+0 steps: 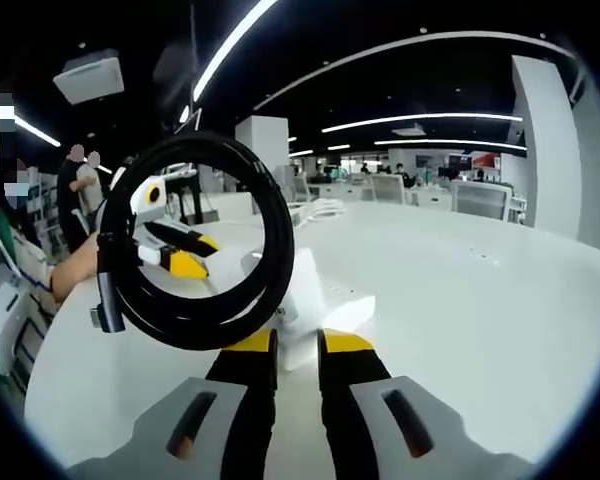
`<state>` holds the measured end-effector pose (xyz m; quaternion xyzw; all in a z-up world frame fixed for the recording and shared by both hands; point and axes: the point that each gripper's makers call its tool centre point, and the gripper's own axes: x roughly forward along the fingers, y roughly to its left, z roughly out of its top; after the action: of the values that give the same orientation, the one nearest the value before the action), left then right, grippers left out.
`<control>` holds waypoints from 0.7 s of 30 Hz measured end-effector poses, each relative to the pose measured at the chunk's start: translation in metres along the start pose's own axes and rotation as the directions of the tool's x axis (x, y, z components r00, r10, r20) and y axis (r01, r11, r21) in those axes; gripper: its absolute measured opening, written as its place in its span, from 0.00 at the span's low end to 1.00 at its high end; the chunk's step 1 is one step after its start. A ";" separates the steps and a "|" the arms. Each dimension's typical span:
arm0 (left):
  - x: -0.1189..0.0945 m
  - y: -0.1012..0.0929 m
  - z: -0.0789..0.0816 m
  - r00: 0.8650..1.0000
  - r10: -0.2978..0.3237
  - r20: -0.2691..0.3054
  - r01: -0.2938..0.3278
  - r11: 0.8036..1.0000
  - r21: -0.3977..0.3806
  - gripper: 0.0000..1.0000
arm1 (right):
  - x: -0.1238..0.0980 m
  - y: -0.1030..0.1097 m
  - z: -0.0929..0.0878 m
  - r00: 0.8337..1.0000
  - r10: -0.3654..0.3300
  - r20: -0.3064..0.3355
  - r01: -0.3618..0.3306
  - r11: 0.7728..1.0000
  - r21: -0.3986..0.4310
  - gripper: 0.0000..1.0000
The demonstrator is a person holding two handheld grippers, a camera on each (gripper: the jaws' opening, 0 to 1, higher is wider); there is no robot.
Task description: Straighten the power strip on the desk, plug the charger into it
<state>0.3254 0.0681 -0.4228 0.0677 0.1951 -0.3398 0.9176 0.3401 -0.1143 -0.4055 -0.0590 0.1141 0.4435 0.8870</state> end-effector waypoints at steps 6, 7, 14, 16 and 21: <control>0.003 0.002 0.001 1.000 0.009 0.003 -0.009 1.000 -0.006 0.32 | 0.003 -0.003 0.000 1.000 -0.009 0.004 0.009 1.000 0.009 0.16; 0.003 0.002 0.001 1.000 0.011 0.004 -0.011 1.000 -0.007 0.32 | 0.003 -0.004 0.000 1.000 -0.011 0.005 0.011 1.000 0.012 0.16; 0.006 0.003 0.002 1.000 0.017 0.005 -0.017 1.000 -0.014 0.32 | 0.006 -0.007 0.001 1.000 -0.026 0.006 0.026 1.000 0.008 0.17; 0.006 0.003 0.001 1.000 0.019 0.008 -0.019 1.000 -0.016 0.32 | 0.006 -0.007 0.001 0.999 -0.032 0.003 0.032 0.999 -0.002 0.17; 0.006 0.003 0.001 1.000 0.015 0.012 -0.015 0.999 -0.031 0.32 | 0.005 -0.008 0.000 0.999 -0.036 0.002 0.036 0.999 0.002 0.17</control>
<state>0.3316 0.0666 -0.4244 0.0530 0.1944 -0.3302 0.9222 0.3496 -0.1146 -0.4064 -0.0599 0.1124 0.4274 0.8950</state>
